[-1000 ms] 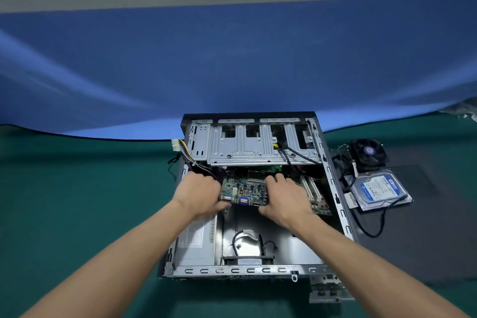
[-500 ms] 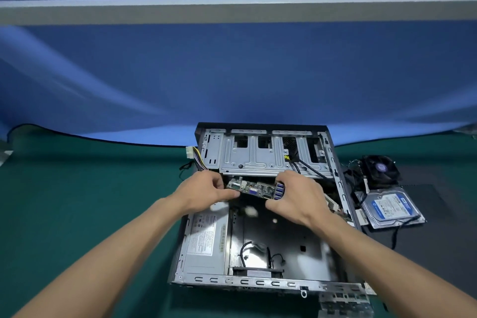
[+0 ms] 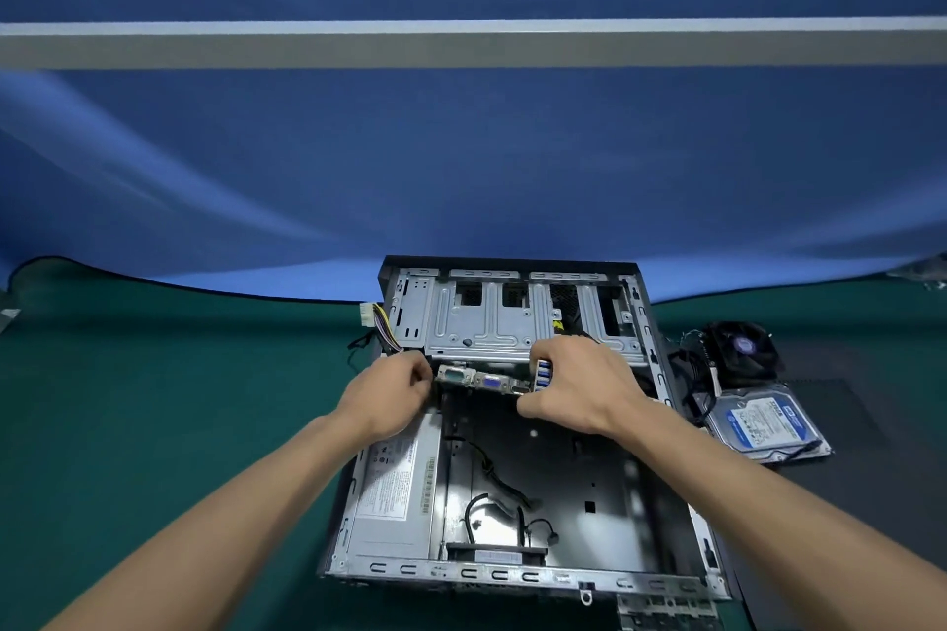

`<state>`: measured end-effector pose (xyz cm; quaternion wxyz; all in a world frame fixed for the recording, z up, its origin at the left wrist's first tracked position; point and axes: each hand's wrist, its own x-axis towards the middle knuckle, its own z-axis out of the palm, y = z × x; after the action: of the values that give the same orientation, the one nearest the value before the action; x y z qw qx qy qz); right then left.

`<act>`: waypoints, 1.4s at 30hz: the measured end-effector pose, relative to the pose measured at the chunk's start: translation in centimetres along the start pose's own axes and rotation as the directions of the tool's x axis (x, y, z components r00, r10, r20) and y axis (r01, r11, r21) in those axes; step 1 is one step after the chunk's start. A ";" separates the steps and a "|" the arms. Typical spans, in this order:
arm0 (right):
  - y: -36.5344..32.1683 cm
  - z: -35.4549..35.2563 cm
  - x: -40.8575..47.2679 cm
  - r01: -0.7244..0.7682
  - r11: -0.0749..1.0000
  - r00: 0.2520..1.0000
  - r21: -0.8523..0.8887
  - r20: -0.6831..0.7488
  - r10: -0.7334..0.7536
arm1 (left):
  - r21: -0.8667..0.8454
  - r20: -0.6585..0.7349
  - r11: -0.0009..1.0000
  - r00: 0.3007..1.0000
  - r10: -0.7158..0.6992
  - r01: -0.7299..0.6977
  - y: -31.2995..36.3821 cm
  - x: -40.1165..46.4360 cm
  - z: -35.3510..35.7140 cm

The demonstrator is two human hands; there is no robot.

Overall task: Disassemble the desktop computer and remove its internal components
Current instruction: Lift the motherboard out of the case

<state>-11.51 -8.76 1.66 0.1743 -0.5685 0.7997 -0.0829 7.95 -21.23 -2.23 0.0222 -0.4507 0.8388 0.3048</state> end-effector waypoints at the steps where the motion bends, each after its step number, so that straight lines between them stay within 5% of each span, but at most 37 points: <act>1: 0.0 0.1 -0.1 0.024 1.000 0.999 -0.010 0.023 -0.024 | -0.087 -0.009 0.996 1.000 -0.017 0.016 0.0 0.1 0.2; 5: -0.3 1.0 -0.8 0.128 0.990 0.981 -0.056 0.156 -0.118 | -0.017 0.071 0.997 0.995 0.070 -0.069 0.0 0.3 1.1; 9: -0.5 2.4 -1.1 0.096 0.994 0.989 -0.048 0.117 -0.090 | 0.047 0.047 0.997 0.997 0.055 -0.058 -0.1 0.4 1.5; 15: -1.9 3.4 -1.3 0.073 0.997 0.995 -0.026 0.065 -0.071 | -0.072 -0.012 0.997 1.000 0.026 -0.027 -0.8 0.7 1.4; 21: -2.9 2.5 -0.9 0.023 0.999 0.999 0.030 0.027 -0.024 | -0.385 -0.039 0.922 0.996 -0.074 0.054 -1.2 1.3 0.6; 31: -1.8 -2.2 0.9 -0.073 0.983 0.996 0.170 0.070 0.062 | -0.446 0.046 0.879 0.986 -0.163 0.166 0.0 1.1 0.3; 36: -1.9 -6.8 1.2 -0.007 0.956 0.989 0.294 0.145 -0.038 | -0.576 0.210 0.730 0.929 -0.304 0.369 1.3 0.5 -0.3; 42: -2.4 -12.3 -0.7 0.150 0.955 0.986 0.256 0.032 -0.163 | -0.653 0.396 0.522 0.835 -0.382 0.549 3.5 0.0 -2.3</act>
<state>-13.76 -9.75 13.95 0.2592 -0.6052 0.7301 -0.1829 5.81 -21.03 1.32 0.0028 -0.5939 0.4788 0.6465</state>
